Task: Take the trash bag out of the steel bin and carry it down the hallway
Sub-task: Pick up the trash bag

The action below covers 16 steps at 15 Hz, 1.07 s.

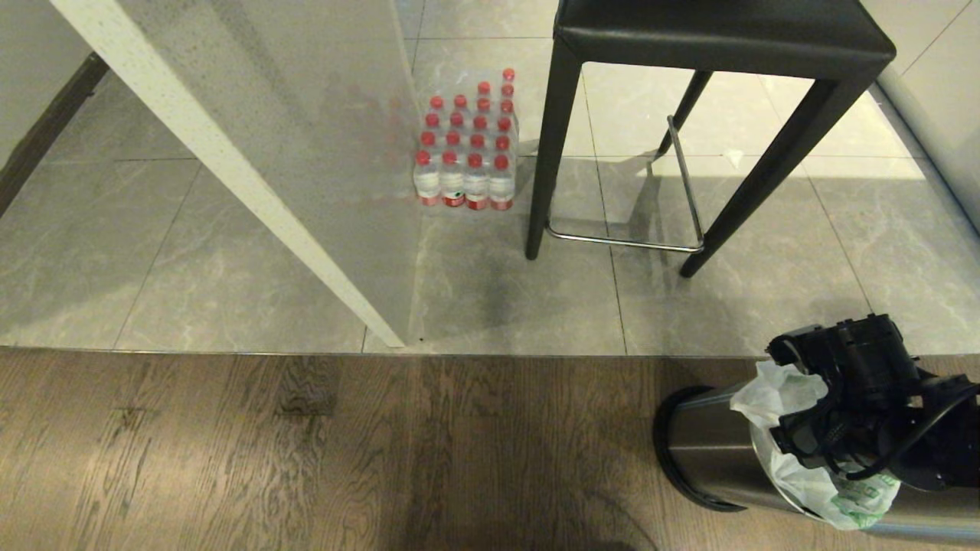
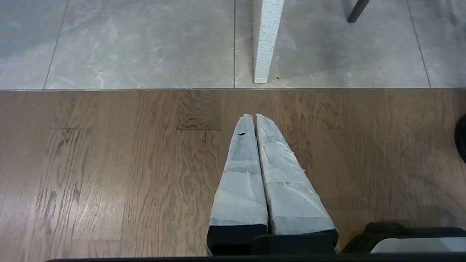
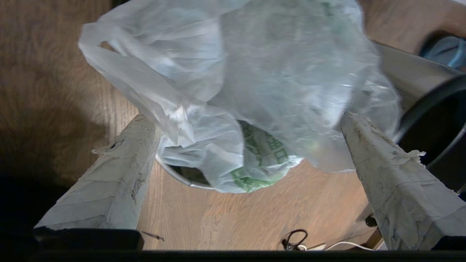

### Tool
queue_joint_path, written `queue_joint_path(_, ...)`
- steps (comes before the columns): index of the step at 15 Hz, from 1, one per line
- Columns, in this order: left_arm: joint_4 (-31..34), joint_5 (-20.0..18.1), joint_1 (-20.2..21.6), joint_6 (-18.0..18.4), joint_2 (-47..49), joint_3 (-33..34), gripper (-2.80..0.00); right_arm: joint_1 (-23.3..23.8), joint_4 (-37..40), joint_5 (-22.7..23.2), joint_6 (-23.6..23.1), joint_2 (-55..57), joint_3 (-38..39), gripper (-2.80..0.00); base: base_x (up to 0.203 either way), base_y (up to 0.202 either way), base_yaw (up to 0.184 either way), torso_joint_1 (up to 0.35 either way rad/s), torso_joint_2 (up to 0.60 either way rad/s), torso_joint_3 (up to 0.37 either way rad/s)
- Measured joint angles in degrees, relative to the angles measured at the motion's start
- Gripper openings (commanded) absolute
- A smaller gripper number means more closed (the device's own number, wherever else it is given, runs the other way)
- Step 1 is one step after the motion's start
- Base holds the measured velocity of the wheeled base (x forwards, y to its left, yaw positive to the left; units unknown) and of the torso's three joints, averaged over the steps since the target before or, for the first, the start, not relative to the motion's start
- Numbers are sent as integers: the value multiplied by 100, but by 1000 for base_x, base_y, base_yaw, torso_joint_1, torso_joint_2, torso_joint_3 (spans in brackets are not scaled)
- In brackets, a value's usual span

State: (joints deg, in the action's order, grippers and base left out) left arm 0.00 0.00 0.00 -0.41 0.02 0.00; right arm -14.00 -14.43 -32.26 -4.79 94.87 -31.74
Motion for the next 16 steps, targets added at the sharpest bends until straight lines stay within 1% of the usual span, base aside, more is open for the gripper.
queue_joint_path(2,0,0,0,0,0,0,-280,-44,-105,22,-34,77,-2,0,0,0,0,0,0,0)
queue_joint_path(3,0,0,0,1,0,0,-280,-56,-300,32,-99,134,-6,0,0,0,0,0,0,0)
queue_joint_path(4,0,0,0,1,0,0,-280,-58,-549,40,-247,187,18,0,0,0,0,0,0,0)
queue_joint_path(6,0,0,0,0,0,0,-280,-35,-795,31,-604,272,131,0,0,0,0,0,0,0)
queue_joint_path(8,0,0,0,0,0,0,-280,-22,-1068,30,-763,400,145,0,0,0,0,0,0,0)
queue_joint_path(9,2,-2,0,1,0,0,-280,0,-1257,29,-934,472,157,0,0,0,0,0,0,0)
queue_joint_path(12,0,0,0,0,0,0,-280,153,-1612,24,-1475,611,154,0,0,0,0,0,0,0)
queue_joint_path(14,0,0,0,0,0,0,-280,318,-1734,7,-1665,674,146,0,0,0,0,0,0,0)
queue_joint_path(16,0,0,0,1,0,0,-280,464,-1753,2,-1721,733,117,0,0,0,0,0,0,0)
